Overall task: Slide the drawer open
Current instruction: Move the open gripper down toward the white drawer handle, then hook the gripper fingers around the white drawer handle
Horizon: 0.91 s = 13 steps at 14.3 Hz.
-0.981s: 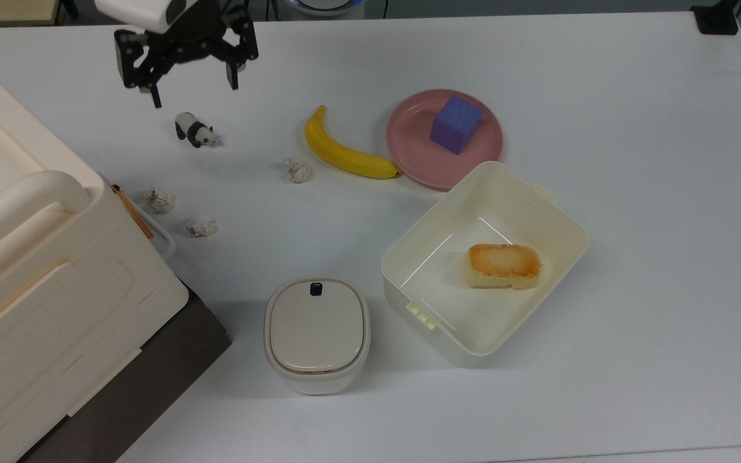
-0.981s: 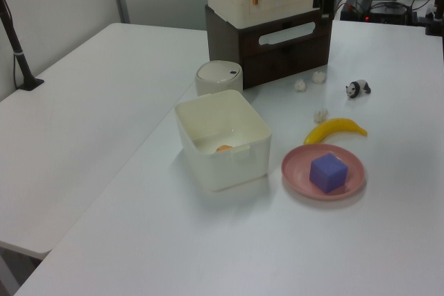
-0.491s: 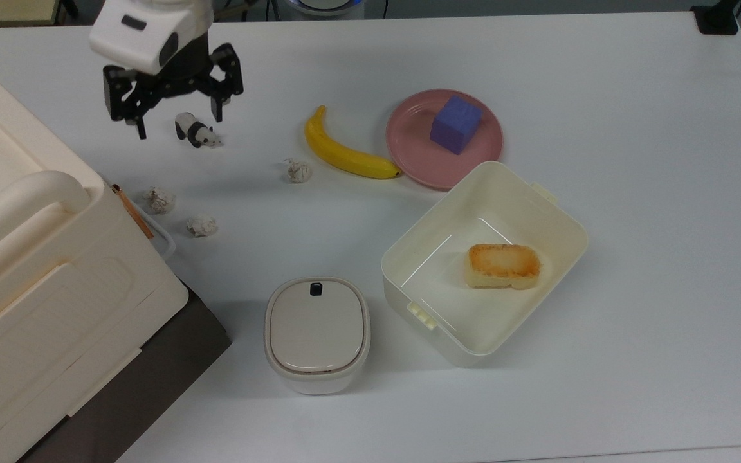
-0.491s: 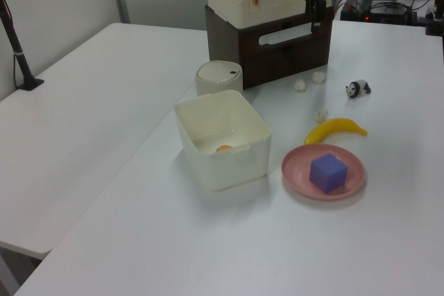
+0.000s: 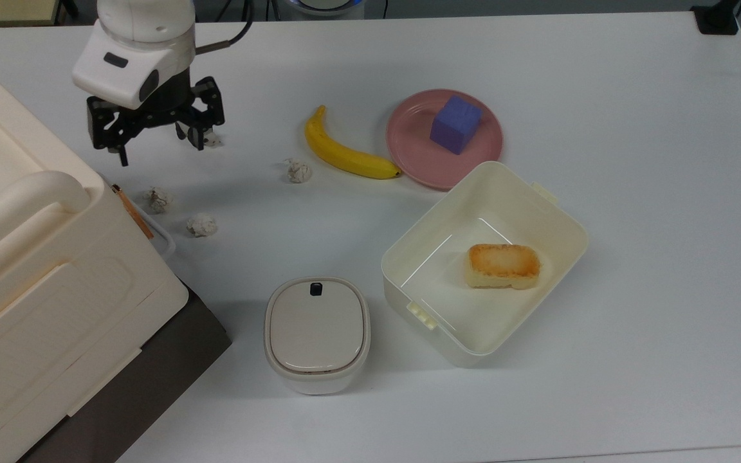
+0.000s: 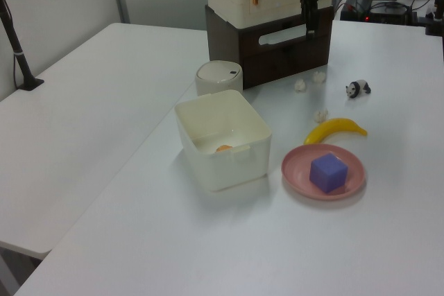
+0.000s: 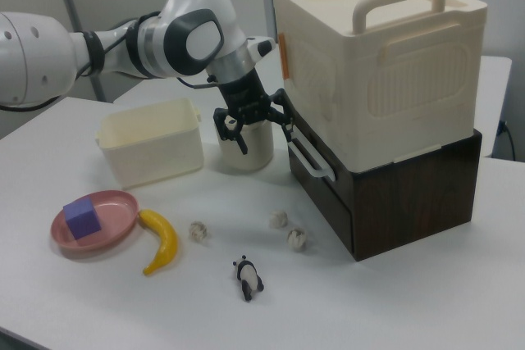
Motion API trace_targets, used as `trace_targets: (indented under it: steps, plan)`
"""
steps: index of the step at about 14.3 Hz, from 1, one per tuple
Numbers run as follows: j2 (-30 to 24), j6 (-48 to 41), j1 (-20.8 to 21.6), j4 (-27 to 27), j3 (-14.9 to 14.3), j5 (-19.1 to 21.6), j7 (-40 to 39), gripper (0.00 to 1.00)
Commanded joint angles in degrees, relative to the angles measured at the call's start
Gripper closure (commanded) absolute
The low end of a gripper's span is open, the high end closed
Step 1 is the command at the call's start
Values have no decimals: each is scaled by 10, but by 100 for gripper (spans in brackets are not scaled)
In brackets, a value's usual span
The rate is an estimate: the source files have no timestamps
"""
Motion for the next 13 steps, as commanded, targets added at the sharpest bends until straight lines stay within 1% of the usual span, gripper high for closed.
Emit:
trace_targets:
  steps: [1, 5, 8, 10, 13]
  plan:
    - [8, 28, 0, -1, -10, -15, 2, 0]
    - [23, 35, -4, -1, -15, -17, 2, 0]
    - [37, 60, -6, -1, -15, -17, 3, 0]
    - [39, 65, -5, -1, -15, -18, 14, 0]
    - [47, 69, -4, -1, -16, -35, 21, 0]
